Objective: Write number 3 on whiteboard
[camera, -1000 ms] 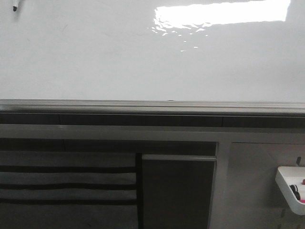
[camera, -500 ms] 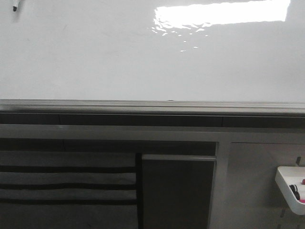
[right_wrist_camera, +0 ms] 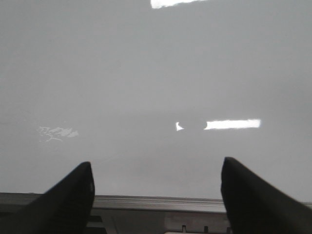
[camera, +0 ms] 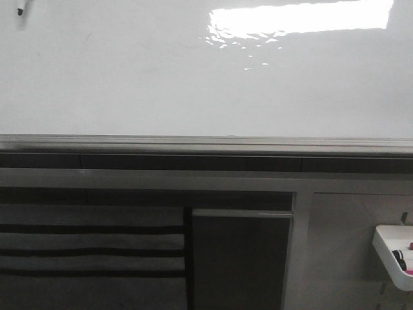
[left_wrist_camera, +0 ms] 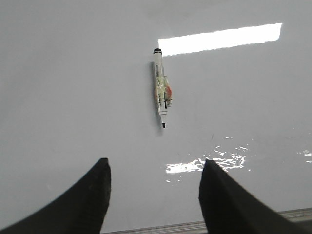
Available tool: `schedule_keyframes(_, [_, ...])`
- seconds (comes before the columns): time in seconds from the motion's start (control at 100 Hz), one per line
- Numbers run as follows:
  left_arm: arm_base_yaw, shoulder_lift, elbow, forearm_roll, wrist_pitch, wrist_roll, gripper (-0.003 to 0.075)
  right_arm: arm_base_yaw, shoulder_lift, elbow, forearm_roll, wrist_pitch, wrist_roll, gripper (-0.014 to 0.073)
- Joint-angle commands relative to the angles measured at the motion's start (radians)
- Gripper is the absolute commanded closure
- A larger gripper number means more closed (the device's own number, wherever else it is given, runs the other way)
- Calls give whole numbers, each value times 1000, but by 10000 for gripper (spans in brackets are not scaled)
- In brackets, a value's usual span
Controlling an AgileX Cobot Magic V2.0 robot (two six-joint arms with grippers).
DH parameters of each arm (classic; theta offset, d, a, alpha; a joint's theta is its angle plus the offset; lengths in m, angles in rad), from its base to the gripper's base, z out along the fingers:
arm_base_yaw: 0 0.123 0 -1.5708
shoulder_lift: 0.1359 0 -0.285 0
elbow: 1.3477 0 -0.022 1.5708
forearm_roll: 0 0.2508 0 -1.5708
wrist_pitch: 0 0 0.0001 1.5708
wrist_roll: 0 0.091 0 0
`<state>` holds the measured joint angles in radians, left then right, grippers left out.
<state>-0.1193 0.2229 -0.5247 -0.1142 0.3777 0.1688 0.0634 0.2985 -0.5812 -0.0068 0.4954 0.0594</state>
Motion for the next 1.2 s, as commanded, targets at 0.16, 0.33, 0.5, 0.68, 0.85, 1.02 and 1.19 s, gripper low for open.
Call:
schedule_keyframes(0.16, [0,77,-27,-13,-93,-11,355,-5,18,-31,7,-90,-4,104])
schedule_keyframes(0.33, [0,223,-79,-13,-77,-11,355,-5,18,-31,7,-90,-4,104])
schedule_keyframes(0.5, [-2,430,-173,-13,-76,-11,355,-5,18,-31,7,-84,-4,104])
schedule_keyframes(0.68, [-10,636,-301,-13,-78,-11,355,-5,18,-31,7,-74,-4,104])
schedule_keyframes(0.85, [-10,829,-427,-13,-81,-11,355,-5,18,-31,7,-70,-4,104])
schedule_keyframes(1.02, [-30,973,-547,-7,-80,-8,355,-5,18,-31,7,-70,-4,104])
schedule_keyframes(1.19, [-54,1090,-649,2,-78,-1,355,-5,18,-31,7,-70,-4,104])
